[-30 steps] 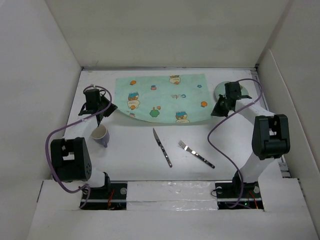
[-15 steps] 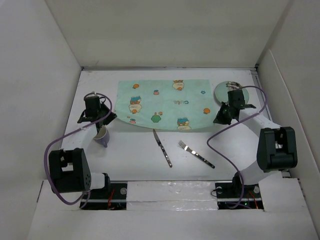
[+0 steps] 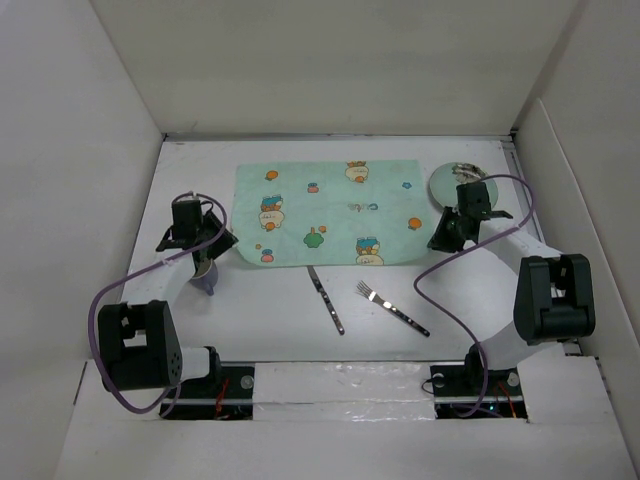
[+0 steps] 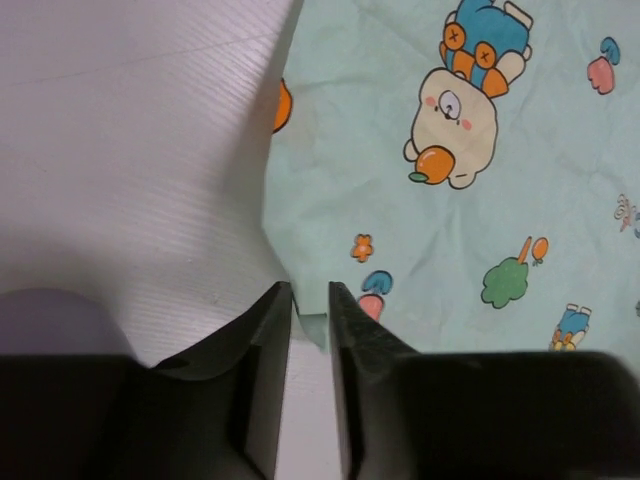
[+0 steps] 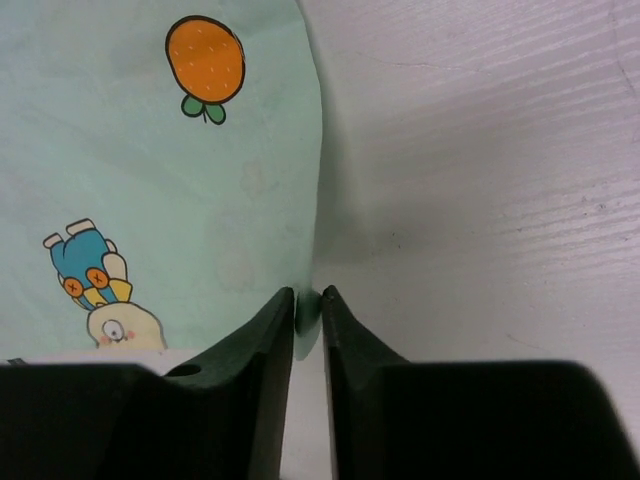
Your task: Set the dinner table for one person
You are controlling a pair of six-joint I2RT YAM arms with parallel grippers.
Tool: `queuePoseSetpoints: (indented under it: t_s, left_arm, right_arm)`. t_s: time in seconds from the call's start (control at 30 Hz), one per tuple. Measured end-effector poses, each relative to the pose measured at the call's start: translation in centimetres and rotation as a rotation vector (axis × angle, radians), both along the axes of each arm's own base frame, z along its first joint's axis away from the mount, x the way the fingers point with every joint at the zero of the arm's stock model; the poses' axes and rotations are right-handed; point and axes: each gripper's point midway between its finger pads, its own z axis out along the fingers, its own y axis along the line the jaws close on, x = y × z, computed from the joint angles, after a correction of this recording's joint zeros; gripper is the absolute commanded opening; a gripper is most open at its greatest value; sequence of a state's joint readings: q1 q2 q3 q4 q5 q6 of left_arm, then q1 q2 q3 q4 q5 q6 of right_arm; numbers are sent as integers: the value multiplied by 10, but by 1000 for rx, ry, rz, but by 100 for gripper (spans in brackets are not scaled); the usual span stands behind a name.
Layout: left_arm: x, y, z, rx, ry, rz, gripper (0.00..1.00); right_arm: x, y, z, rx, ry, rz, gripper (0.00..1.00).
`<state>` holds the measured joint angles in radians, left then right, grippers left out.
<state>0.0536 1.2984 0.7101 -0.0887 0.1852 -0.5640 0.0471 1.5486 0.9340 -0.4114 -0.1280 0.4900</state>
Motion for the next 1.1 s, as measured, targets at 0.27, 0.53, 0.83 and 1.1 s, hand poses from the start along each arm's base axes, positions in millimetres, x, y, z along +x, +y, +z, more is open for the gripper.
queuePoseSetpoints:
  t_s: [0.27, 0.53, 0.83, 1.1]
  left_arm:
    - [7, -5, 16, -17, -30, -23, 38]
    - [50, -62, 111, -22, -254, -197, 14]
    - [52, -159, 154, -93, -365, -446, 18]
    - [46, -160, 126, -109, -296, -454, 19]
  right_arm:
    - [12, -8, 25, 14, -37, -26, 54]
    - [69, -88, 71, 83, -211, -332, 56]
    - [85, -162, -4, 179, -57, -645, 55]
    - [106, -166, -17, 228, -33, -709, 49]
